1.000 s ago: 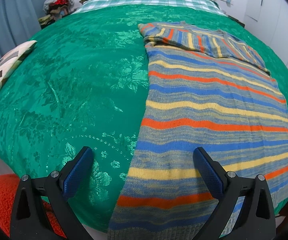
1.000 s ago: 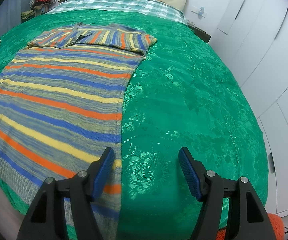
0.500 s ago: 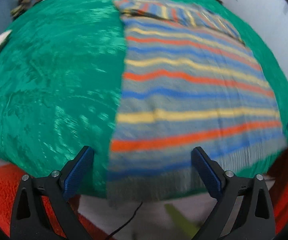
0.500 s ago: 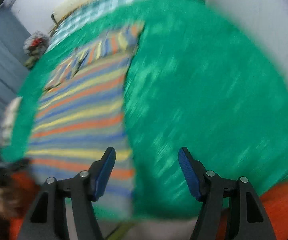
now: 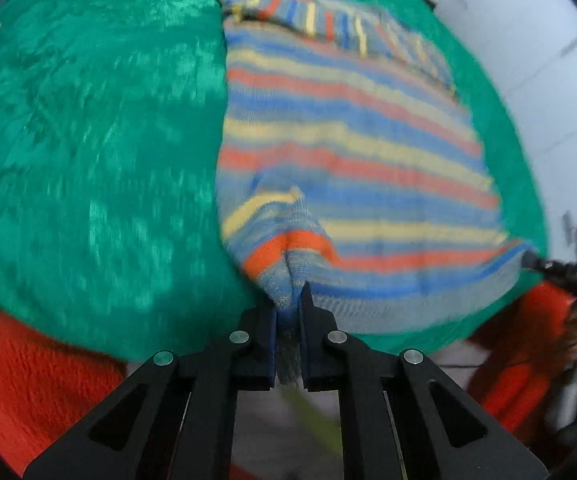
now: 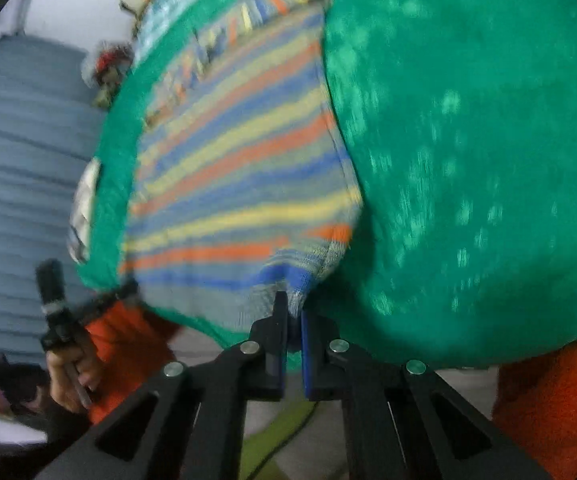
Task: Fold small clothes
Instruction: 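Grasp the hem corners with the left gripper while the right gripper grasps the hem, then lift the hem with both grippers and fold it over toward the collar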
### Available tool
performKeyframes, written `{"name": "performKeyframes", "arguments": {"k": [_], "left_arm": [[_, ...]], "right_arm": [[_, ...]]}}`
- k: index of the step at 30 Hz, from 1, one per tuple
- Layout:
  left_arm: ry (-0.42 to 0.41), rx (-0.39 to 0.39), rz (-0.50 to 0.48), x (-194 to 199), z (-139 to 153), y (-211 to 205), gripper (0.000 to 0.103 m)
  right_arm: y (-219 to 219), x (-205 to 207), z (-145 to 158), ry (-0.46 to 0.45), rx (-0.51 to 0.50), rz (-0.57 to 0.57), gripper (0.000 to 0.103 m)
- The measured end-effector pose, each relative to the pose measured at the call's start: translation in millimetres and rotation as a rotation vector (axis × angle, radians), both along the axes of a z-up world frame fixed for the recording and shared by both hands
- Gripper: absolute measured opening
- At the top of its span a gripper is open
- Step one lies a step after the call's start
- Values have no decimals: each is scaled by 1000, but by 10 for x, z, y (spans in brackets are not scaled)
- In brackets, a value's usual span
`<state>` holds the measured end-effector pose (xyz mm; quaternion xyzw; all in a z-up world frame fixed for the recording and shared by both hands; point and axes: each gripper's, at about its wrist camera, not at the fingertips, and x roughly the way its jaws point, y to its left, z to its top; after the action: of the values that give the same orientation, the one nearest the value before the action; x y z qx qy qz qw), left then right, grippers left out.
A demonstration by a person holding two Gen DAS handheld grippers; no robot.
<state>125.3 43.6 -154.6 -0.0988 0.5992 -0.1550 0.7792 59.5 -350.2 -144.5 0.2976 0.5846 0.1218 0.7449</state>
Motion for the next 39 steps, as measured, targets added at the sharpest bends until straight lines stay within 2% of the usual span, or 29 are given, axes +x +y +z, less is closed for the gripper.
{"name": "performKeyframes", "arguments": {"k": [3,6,11,14,18,23,24,25,26,29,31,32,34,35,36,38,39], "left_arm": [[-41,-80,28,404,152,24,7],[-96,-81,44,974,268,-10,7],[-141,-91,95,1957,344,-111,7],[-149,-89,117,2450,324,-154,7],[-126,-77,129,3018,215,-189,7],[-83,-59,127,3557,-41,-261,7],[-73,-61,126,3632,-77,-257,9],[-51,-61,133,3755,-150,-245,15],[-42,-67,146,3840,-180,-224,16],[-56,-154,225,4104,-160,-79,16],[-81,-151,272,4220,-90,-31,18],[-109,-113,290,4238,-34,-19,24],[-162,-29,320,4234,89,21,74],[-174,-16,329,4207,127,45,81],[-192,-11,328,4152,164,68,82],[-186,-3,285,3965,186,100,81],[-171,-6,259,3858,172,110,79]], "right_arm": [[-64,298,197,-94,17,-57,5],[-122,810,326,-187,-2,-125,5],[-247,1658,362,-266,-60,-202,5],[-287,2248,323,-263,-78,-214,5],[-396,2763,248,-254,-72,-213,5],[-569,3359,-58,-212,-38,-217,5],[-625,3476,-148,-198,-25,-225,5],[-665,3546,-219,-191,-11,-230,5],[-697,3600,-290,-184,11,-232,5],[-882,3770,-440,-222,98,-335,11],[-1001,3828,-445,-255,119,-414,16],[-1033,3843,-437,-261,118,-435,16],[-1043,3862,-352,-280,77,-434,16],[-1023,3866,-299,-288,47,-418,16],[-979,3856,-221,-296,1,-387,16],[-810,3769,-35,-307,-108,-276,16],[-754,3711,0,-308,-120,-241,16]]}}
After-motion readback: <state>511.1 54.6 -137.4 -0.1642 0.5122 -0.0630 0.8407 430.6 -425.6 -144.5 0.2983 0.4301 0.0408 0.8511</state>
